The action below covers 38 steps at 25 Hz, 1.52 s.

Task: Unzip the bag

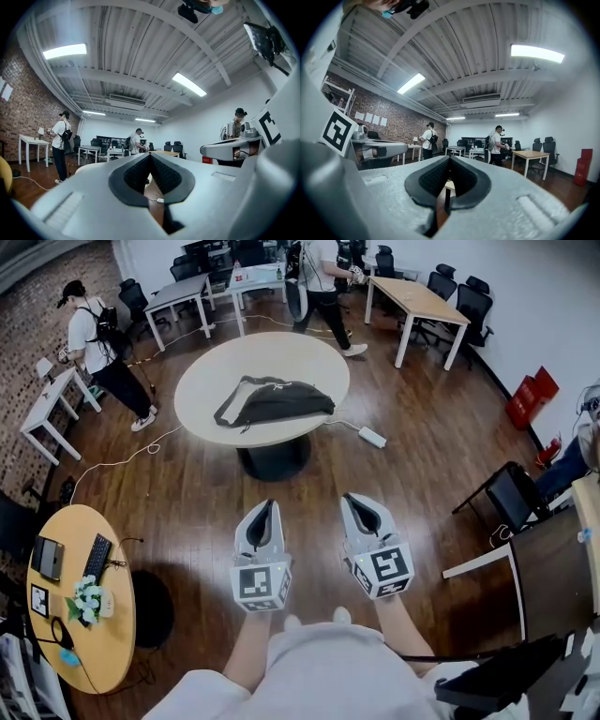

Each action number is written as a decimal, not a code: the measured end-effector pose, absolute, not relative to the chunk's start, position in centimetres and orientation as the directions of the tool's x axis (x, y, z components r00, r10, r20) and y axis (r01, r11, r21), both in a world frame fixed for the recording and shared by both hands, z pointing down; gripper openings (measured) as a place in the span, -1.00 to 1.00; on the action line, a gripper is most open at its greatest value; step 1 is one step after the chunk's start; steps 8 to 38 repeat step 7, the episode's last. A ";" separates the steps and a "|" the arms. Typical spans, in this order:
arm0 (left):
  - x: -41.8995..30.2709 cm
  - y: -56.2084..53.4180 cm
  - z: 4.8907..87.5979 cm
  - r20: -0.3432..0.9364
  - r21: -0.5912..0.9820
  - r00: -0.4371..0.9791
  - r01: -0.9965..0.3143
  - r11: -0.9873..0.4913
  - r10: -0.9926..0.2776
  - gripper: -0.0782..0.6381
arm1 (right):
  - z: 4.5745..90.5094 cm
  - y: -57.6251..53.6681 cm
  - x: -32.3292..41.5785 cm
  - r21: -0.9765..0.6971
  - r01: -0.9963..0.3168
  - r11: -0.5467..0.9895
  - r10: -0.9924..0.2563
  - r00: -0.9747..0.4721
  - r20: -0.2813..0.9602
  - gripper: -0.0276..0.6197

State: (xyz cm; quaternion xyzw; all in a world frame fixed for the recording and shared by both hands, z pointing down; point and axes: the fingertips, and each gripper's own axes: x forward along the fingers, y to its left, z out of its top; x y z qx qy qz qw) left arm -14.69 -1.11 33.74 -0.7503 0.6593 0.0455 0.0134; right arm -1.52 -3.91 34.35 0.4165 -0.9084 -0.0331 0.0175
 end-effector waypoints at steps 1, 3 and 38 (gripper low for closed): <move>-14.8 -1.0 33.7 -0.085 0.047 0.128 -0.990 -0.132 -0.988 -0.73 | 34.4 -3.8 -1.6 0.075 -0.755 0.651 -0.757 -0.653 0.006 -0.94; -14.8 -0.9 33.6 -0.083 0.051 0.135 -0.989 -0.139 -0.987 -0.73 | 34.3 -3.6 -1.8 0.077 -0.755 0.651 -0.757 -0.653 0.007 -0.94; -14.9 -0.4 34.2 -0.066 0.052 0.146 -0.987 -0.150 -0.987 -0.73 | 34.5 -3.1 -2.0 0.074 -0.759 0.647 -0.761 -0.648 0.013 -0.94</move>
